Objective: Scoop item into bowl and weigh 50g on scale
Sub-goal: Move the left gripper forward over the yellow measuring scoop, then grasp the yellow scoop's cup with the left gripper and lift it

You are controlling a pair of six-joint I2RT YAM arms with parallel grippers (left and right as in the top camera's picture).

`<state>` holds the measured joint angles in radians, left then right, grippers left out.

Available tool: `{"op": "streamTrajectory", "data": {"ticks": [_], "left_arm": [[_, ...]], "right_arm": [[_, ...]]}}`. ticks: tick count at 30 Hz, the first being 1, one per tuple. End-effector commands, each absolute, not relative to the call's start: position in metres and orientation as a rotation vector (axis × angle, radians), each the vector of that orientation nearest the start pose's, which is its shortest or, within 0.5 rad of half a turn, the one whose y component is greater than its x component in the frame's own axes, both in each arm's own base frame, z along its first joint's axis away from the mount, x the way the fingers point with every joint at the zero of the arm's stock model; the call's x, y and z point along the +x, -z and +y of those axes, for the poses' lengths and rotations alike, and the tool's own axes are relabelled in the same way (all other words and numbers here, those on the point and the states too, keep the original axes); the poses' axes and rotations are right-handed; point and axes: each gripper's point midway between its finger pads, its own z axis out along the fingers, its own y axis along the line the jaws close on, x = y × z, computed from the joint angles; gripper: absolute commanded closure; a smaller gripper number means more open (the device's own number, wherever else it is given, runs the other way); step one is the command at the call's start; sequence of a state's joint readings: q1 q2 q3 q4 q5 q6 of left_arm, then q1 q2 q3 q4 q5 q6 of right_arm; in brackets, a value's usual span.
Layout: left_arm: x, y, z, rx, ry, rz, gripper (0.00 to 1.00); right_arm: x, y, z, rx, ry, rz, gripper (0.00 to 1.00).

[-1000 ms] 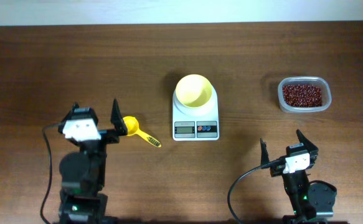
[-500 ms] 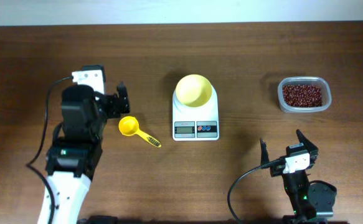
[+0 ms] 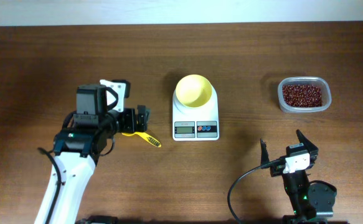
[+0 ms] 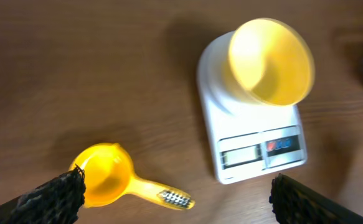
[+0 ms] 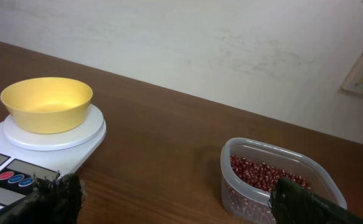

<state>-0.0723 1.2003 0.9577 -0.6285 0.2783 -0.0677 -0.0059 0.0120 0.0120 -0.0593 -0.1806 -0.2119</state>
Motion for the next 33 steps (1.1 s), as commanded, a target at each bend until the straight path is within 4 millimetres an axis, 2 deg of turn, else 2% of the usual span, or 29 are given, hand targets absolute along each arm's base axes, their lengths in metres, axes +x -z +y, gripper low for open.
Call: {"op": "streamTrajectory", "data": {"ticks": [1, 3, 4, 5, 7, 8, 11, 14, 17, 21, 27, 30, 33], "left_arm": [[0.333, -0.181, -0.094, 0.199, 0.558, 2.402, 0.01], [0.337, -0.171, -0.092, 0.161, 0.553, 2.43, 0.01], [0.341, -0.162, -0.084, 0.042, 0.528, 2.469, 0.01], [0.345, -0.147, -0.065, -0.221, 0.45, 2.522, 0.01], [0.342, -0.133, -0.046, -0.503, 0.367, 2.548, 0.01], [0.337, -0.122, -0.035, -0.703, 0.316, 2.552, 0.01], [0.324, -0.106, -0.018, -0.998, 0.215, 2.537, 0.01], [0.314, -0.097, -0.001, -1.208, 0.112, 2.459, 0.01], [0.307, -0.09, 0.003, -1.318, 0.087, 2.415, 0.01], [0.306, -0.079, 0.012, -1.331, 0.0, 2.421, 0.01], [0.301, -0.043, 0.004, -1.366, -0.035, 2.537, 0.01], [0.301, -0.035, 0.002, -1.374, -0.035, 2.562, 0.0], [0.301, -0.028, -0.002, -1.381, -0.017, 2.584, 0.09]], "right_arm": [[0.244, -0.159, 0.027, -0.286, 0.02, 1.608, 0.01], [0.244, -0.159, 0.027, -0.287, 0.02, 1.608, 0.01], [0.244, -0.159, 0.027, -0.287, 0.02, 1.608, 0.01], [0.244, -0.159, 0.027, -0.287, 0.02, 1.608, 0.01], [0.244, -0.159, 0.027, -0.286, 0.02, 1.608, 0.01], [0.244, -0.159, 0.027, -0.287, 0.021, 1.608, 0.01], [0.244, -0.159, 0.027, -0.287, 0.02, 1.608, 0.01], [0.244, -0.159, 0.027, -0.286, 0.02, 1.608, 0.01], [0.244, -0.159, 0.027, -0.287, 0.02, 1.608, 0.01], [0.244, -0.159, 0.027, -0.286, 0.02, 1.608, 0.01], [0.244, -0.159, 0.027, -0.286, 0.02, 1.608, 0.01], [0.244, -0.159, 0.027, -0.287, 0.02, 1.608, 0.01], [0.244, -0.159, 0.027, -0.287, 0.02, 1.608, 0.01]]}}
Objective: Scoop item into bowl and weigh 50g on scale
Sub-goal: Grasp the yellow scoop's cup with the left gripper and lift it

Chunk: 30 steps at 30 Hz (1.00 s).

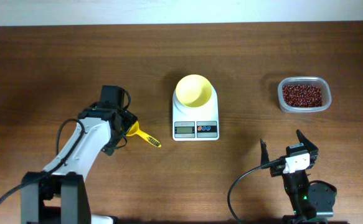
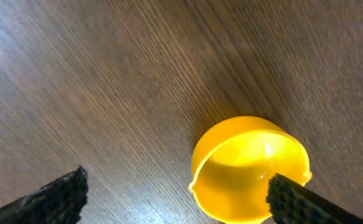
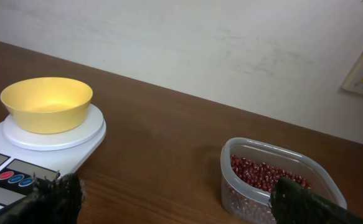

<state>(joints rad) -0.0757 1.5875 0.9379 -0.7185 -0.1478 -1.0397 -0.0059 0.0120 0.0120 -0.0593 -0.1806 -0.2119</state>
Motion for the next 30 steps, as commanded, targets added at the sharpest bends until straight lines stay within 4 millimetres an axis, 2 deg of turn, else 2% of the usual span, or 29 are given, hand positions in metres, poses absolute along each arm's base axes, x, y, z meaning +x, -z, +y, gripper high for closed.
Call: {"op": "streamTrajectory", "data": {"ticks": [1, 3, 5, 9, 11, 13, 18, 24, 30], "left_arm": [[0.301, -0.027, -0.002, -1.382, -0.021, 2.586, 0.13], [0.302, -0.025, -0.002, -1.383, -0.024, 2.589, 0.16], [0.305, -0.023, -0.002, -1.382, -0.018, 2.585, 0.24], [0.303, -0.012, -0.003, -1.392, -0.037, 2.609, 0.28], [0.301, -0.005, -0.003, -1.4, -0.055, 2.627, 0.39], [0.301, -0.004, -0.002, -1.431, -0.057, 2.613, 0.42], [0.312, -0.005, -0.003, -1.423, -0.016, 2.572, 0.44], [0.313, -0.005, -0.003, -1.422, -0.014, 2.569, 0.53], [0.313, -0.004, -0.002, -1.42, -0.023, 2.564, 0.55]], "right_arm": [[0.244, -0.159, 0.027, -0.287, 0.02, 1.608, 0.01], [0.244, -0.159, 0.027, -0.286, 0.02, 1.608, 0.01], [0.244, -0.159, 0.027, -0.287, 0.02, 1.608, 0.01], [0.244, -0.159, 0.027, -0.286, 0.02, 1.608, 0.01], [0.244, -0.159, 0.027, -0.286, 0.02, 1.608, 0.01], [0.244, -0.159, 0.027, -0.286, 0.02, 1.608, 0.01], [0.244, -0.159, 0.027, -0.287, 0.02, 1.608, 0.01], [0.244, -0.159, 0.027, -0.287, 0.02, 1.608, 0.01], [0.244, -0.159, 0.027, -0.287, 0.02, 1.608, 0.01]]}}
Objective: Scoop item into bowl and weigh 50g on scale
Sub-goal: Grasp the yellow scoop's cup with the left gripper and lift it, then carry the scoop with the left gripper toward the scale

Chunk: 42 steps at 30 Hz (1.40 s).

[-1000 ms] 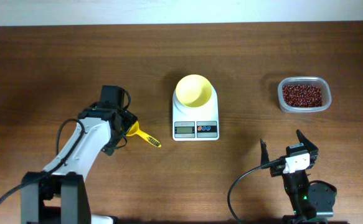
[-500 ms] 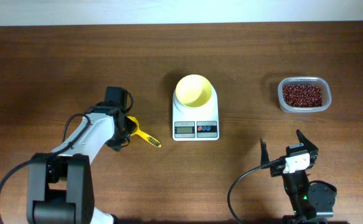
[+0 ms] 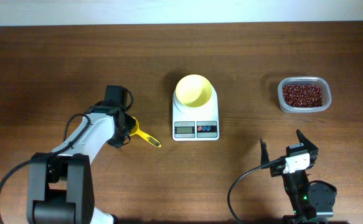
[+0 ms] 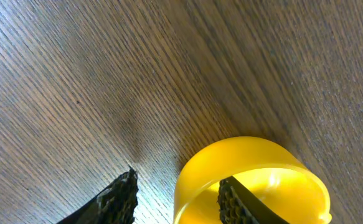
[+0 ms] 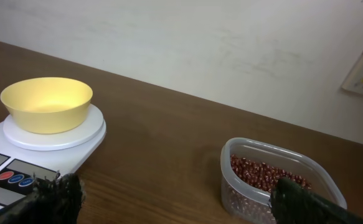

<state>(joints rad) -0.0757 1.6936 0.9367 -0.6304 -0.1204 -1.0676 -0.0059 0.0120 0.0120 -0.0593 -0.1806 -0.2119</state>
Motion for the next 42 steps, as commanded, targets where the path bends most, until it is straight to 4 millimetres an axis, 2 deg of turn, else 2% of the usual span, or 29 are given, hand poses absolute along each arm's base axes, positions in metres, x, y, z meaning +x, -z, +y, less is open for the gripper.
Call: {"op": "streamTrajectory", "data": {"ticks": [1, 2, 6, 7, 8, 11, 13, 15, 18, 20, 24, 29, 31, 32, 34, 38, 42], "left_arm": [[0.312, -0.003, -0.002, -1.42, -0.022, 2.564, 0.55], [0.311, 0.0, -0.002, -1.419, -0.02, 2.562, 0.55], [0.308, 0.005, -0.002, -1.42, -0.019, 2.561, 0.75], [0.308, 0.005, -0.002, -1.42, -0.018, 2.562, 0.91], [0.308, 0.005, -0.004, -1.421, -0.003, 2.568, 1.0], [0.313, -0.003, -0.007, -1.356, 0.033, 2.586, 1.0], [0.324, -0.023, -0.008, -1.223, 0.067, 2.582, 1.0], [0.337, -0.053, -0.007, -1.105, 0.099, 2.536, 1.0], [0.342, -0.09, -0.004, -1.068, 0.146, 2.43, 1.0], [0.342, -0.1, -0.01, -1.052, 0.208, 2.418, 1.0], [0.341, -0.101, -0.027, -1.032, 0.329, 2.458, 1.0], [0.341, -0.101, -0.028, -1.035, 0.335, 2.458, 1.0], [0.34, -0.101, -0.035, -1.112, 0.408, 2.446, 1.0], [0.34, -0.101, -0.042, -1.214, 0.481, 2.421, 1.0], [0.34, -0.104, -0.042, -1.307, 0.512, 2.377, 1.0], [0.338, -0.109, -0.055, -1.286, 0.61, 2.402, 1.0], [0.338, -0.124, -0.055, -1.192, 0.618, 2.39, 1.0]], "right_arm": [[0.244, -0.159, 0.027, -0.286, 0.02, 1.608, 0.01], [0.244, -0.159, 0.027, -0.286, 0.02, 1.608, 0.01], [0.244, -0.159, 0.027, -0.287, 0.02, 1.608, 0.01], [0.244, -0.159, 0.027, -0.287, 0.02, 1.608, 0.01], [0.244, -0.159, 0.027, -0.287, 0.021, 1.608, 0.01], [0.244, -0.159, 0.027, -0.287, 0.02, 1.608, 0.01], [0.244, -0.159, 0.027, -0.286, 0.02, 1.608, 0.01], [0.244, -0.159, 0.027, -0.286, 0.02, 1.608, 0.01], [0.244, -0.159, 0.027, -0.286, 0.02, 1.608, 0.01], [0.244, -0.159, 0.027, -0.287, 0.02, 1.608, 0.01], [0.244, -0.159, 0.027, -0.286, 0.02, 1.608, 0.01], [0.244, -0.159, 0.027, -0.287, 0.02, 1.608, 0.01], [0.244, -0.159, 0.027, -0.287, 0.02, 1.608, 0.01], [0.244, -0.159, 0.027, -0.287, 0.02, 1.608, 0.01], [0.244, -0.159, 0.027, -0.287, 0.02, 1.608, 0.01], [0.244, -0.159, 0.027, -0.287, 0.02, 1.608, 0.01], [0.244, -0.159, 0.027, -0.287, 0.02, 1.608, 0.01]]}}
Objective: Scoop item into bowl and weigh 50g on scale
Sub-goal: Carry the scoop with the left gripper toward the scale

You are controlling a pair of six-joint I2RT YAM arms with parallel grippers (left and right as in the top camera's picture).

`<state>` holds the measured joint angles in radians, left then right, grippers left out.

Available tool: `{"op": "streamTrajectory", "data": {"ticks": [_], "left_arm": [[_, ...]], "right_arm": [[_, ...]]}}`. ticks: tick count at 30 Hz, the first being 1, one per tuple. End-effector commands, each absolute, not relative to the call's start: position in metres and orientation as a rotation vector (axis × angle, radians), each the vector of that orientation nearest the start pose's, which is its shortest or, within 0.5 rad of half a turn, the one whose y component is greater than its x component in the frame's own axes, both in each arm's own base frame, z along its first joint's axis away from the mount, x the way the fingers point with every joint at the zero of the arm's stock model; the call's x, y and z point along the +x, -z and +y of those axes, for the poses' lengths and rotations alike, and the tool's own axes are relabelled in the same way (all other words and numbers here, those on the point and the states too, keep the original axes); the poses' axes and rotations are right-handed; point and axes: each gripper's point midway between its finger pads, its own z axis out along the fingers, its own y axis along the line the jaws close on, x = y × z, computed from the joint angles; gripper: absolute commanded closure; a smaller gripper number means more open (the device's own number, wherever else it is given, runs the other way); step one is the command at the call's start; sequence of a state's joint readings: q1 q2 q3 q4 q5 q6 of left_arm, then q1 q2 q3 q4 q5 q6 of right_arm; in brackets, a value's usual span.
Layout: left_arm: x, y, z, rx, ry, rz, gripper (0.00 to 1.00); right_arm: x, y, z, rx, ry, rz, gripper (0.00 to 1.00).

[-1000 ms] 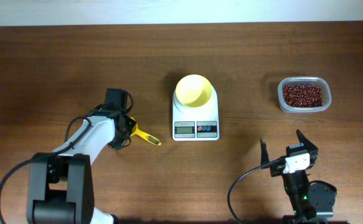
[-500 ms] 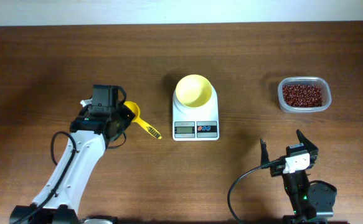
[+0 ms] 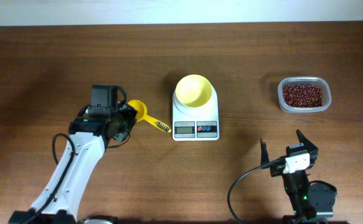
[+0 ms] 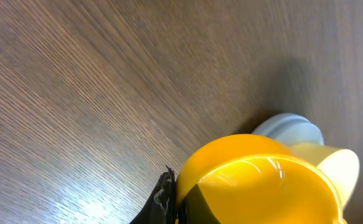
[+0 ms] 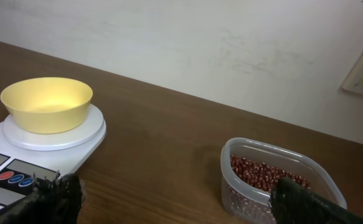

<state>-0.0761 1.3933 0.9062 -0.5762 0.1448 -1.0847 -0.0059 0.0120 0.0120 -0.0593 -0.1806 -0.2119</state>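
Observation:
My left gripper (image 3: 124,119) is shut on the rim of the yellow scoop (image 3: 140,112), whose handle points right toward the white scale (image 3: 195,121). In the left wrist view the scoop's cup (image 4: 262,183) fills the lower frame, with one finger (image 4: 165,194) pressed against its wall; the other finger is hidden by the cup. The yellow bowl (image 3: 193,90) sits empty on the scale's plate. A clear container of red beans (image 3: 304,94) stands at the far right. My right gripper (image 3: 287,151) rests open near the front edge, facing the bowl (image 5: 47,102) and the beans (image 5: 274,180).
Bare brown wood lies between the scale and the bean container (image 5: 169,155). A pale wall (image 5: 200,43) rises behind the table's far edge. The right arm's black cable (image 3: 240,186) loops at the front right.
The left gripper has shut on the scoop's cup rim and now holds it farther back and closer to the scale, off its earlier spot on the table. The right arm is unchanged.
The left gripper first hovered open over the scoop lying left of the scale. Then it was low over the cup with jaws wide, then narrowed around the cup's rim. Now it holds the scoop near the scale. The right gripper stayed open and still.

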Motion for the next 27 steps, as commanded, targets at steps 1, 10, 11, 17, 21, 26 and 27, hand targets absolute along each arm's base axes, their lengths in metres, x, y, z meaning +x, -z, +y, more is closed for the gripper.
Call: {"op": "streamTrajectory", "data": {"ticks": [1, 10, 11, 17, 21, 26, 27], "left_arm": [[0.338, -0.132, -0.055, -1.17, 0.629, 2.372, 1.0], [0.326, -0.181, -0.078, -1.236, 0.808, 2.214, 1.0], [0.323, -0.181, -0.091, -1.236, 0.834, 2.231, 1.0], [0.313, -0.18, -0.122, -1.133, 0.705, 2.234, 1.0], [0.307, -0.17, -0.141, -1.28, 0.72, 2.198, 1.0], [0.31, -0.128, -0.15, -1.459, 0.64, 2.228, 1.0], [0.311, -0.123, -0.153, -1.463, 0.634, 2.241, 1.0]], "right_arm": [[0.244, -0.159, 0.027, -0.286, 0.02, 1.608, 0.01], [0.244, -0.159, 0.027, -0.286, 0.02, 1.608, 0.02], [0.244, -0.159, 0.027, -0.287, 0.02, 1.608, 0.01], [0.244, -0.159, 0.027, -0.287, 0.02, 1.608, 0.01], [0.244, -0.159, 0.027, -0.287, 0.02, 1.608, 0.01], [0.244, -0.159, 0.027, -0.286, 0.02, 1.608, 0.01], [0.244, -0.159, 0.027, -0.286, 0.02, 1.608, 0.01]]}}
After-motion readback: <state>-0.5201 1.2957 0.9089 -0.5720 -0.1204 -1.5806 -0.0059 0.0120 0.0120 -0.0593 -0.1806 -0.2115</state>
